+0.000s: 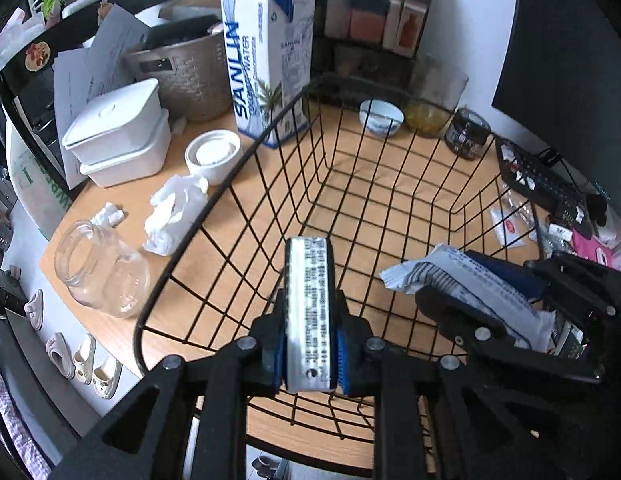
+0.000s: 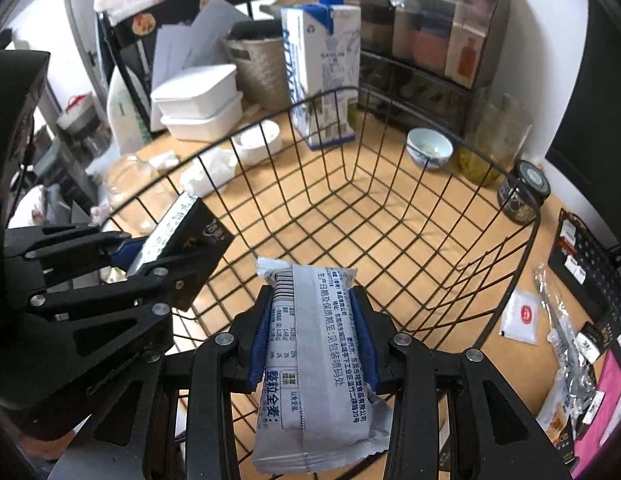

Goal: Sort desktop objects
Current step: 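Carry both items over the wire basket and open both tools to drop them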

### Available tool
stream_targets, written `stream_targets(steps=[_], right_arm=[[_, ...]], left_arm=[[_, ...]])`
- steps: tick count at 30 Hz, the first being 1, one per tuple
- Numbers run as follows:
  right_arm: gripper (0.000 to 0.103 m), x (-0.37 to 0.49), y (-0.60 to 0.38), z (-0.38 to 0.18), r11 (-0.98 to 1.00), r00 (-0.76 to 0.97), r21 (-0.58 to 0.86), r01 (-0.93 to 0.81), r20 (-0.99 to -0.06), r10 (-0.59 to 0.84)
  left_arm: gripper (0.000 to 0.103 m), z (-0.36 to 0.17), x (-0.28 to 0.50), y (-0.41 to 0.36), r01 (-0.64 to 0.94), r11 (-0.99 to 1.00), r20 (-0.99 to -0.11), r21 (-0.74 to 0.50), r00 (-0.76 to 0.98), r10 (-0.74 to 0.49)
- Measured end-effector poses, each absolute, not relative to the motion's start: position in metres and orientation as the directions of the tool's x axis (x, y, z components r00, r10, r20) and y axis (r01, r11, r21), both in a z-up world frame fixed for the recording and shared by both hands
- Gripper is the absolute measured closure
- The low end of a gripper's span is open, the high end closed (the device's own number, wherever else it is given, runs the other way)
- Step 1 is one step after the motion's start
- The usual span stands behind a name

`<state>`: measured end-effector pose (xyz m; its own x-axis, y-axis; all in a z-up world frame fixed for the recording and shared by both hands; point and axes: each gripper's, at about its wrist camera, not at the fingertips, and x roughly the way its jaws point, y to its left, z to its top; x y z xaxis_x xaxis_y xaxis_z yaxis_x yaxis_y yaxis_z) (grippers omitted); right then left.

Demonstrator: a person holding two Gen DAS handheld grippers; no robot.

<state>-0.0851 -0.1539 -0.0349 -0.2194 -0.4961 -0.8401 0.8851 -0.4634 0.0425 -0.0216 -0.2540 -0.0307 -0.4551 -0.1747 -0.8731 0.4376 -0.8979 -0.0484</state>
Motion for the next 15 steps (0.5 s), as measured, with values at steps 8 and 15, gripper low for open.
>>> stream_targets(steps=[8, 15], right_arm=[[0.062, -0.084, -0.155, -0.036, -0.471, -0.263, 0.003, 0.882, -0.827, -0.498], [0.061, -0.083, -0.135, -0.011, -0.498, -0.288, 0.028, 0.867, -0.787, -0.546]], left_arm=[[0.077, -0.035, -0.022, -0.256, 0.444, -0.895, -0.884, -0.050, -0.436, -0.167], [0.048, -0.008, -0.008, -0.252, 0.441, -0.894, -0.837, -0.080, -0.516, -0.180]])
